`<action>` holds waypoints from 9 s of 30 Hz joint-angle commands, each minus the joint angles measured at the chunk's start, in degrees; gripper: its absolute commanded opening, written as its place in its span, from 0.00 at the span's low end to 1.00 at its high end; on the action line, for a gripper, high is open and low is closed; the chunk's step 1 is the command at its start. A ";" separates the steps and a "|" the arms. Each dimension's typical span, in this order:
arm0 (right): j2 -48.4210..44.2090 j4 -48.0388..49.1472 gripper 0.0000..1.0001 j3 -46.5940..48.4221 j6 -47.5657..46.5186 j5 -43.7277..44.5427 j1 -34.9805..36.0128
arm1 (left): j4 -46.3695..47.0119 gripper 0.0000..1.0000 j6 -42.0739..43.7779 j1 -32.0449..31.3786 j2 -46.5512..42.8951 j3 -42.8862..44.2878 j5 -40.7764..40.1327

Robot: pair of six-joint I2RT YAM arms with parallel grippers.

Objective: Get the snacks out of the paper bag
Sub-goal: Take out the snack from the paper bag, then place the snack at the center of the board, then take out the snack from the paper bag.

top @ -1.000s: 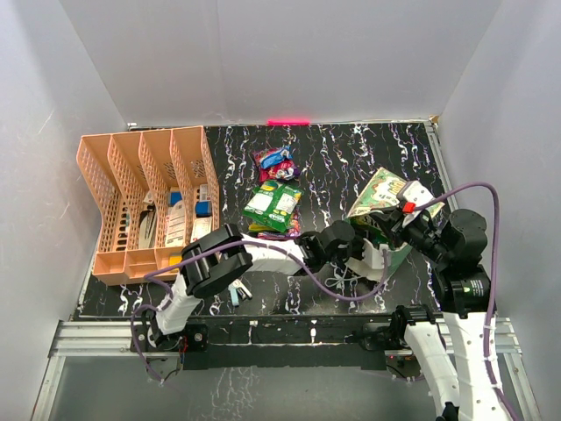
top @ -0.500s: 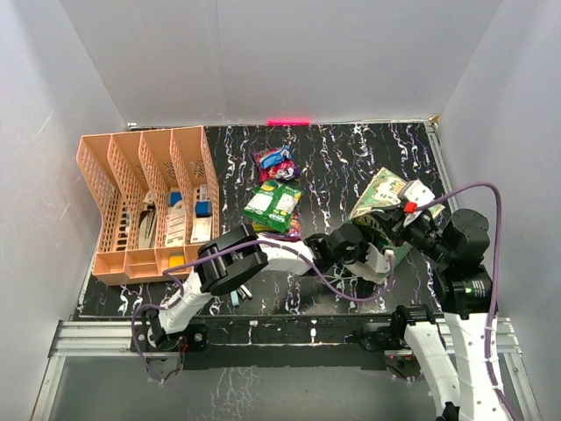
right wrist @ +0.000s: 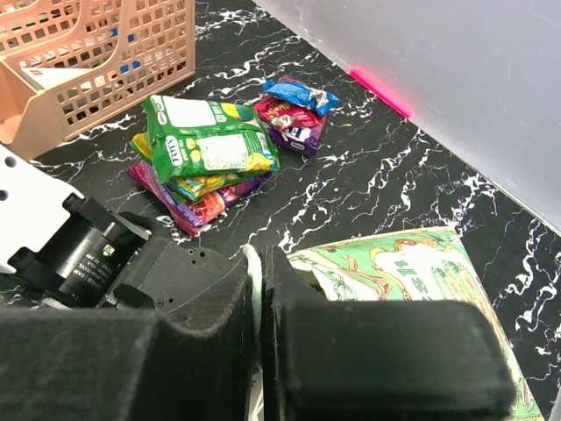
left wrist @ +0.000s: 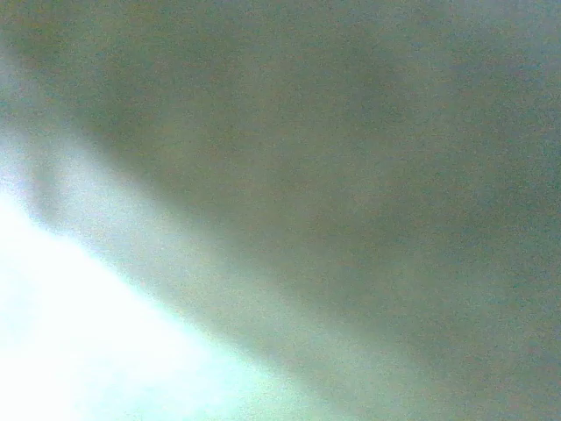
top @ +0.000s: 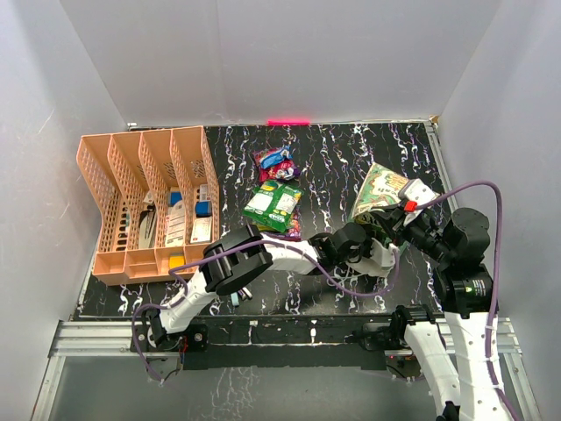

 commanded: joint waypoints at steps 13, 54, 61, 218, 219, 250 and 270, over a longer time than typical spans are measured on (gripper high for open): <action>-0.14 3.86 0.07 3.64 1.04 -2.80 0.75 | -0.12 0.26 -13.27 1.92 -7.52 0.37 4.00; -0.09 4.03 0.07 3.44 1.57 -3.35 1.01 | -1.64 0.48 -12.54 1.86 -8.60 0.66 4.61; 0.06 3.97 0.07 3.73 1.58 -3.32 1.02 | 0.57 0.49 -6.15 1.19 -5.42 0.77 2.52; 0.18 9.22 0.07 2.84 4.44 13.95 1.01 | -15.84 0.60 -15.88 -10.14 -53.29 -28.76 9.55; 0.33 9.31 0.07 2.98 4.57 13.74 1.06 | -14.60 0.58 -13.85 -11.21 -49.83 -27.48 8.16; 0.39 8.18 0.07 5.19 4.40 12.46 1.08 | -3.05 0.54 -5.88 -8.15 -8.33 -7.20 -6.75; 0.34 8.91 0.07 3.31 2.90 14.32 1.06 | -9.88 0.00 -6.03 -6.48 -15.71 -7.54 -3.32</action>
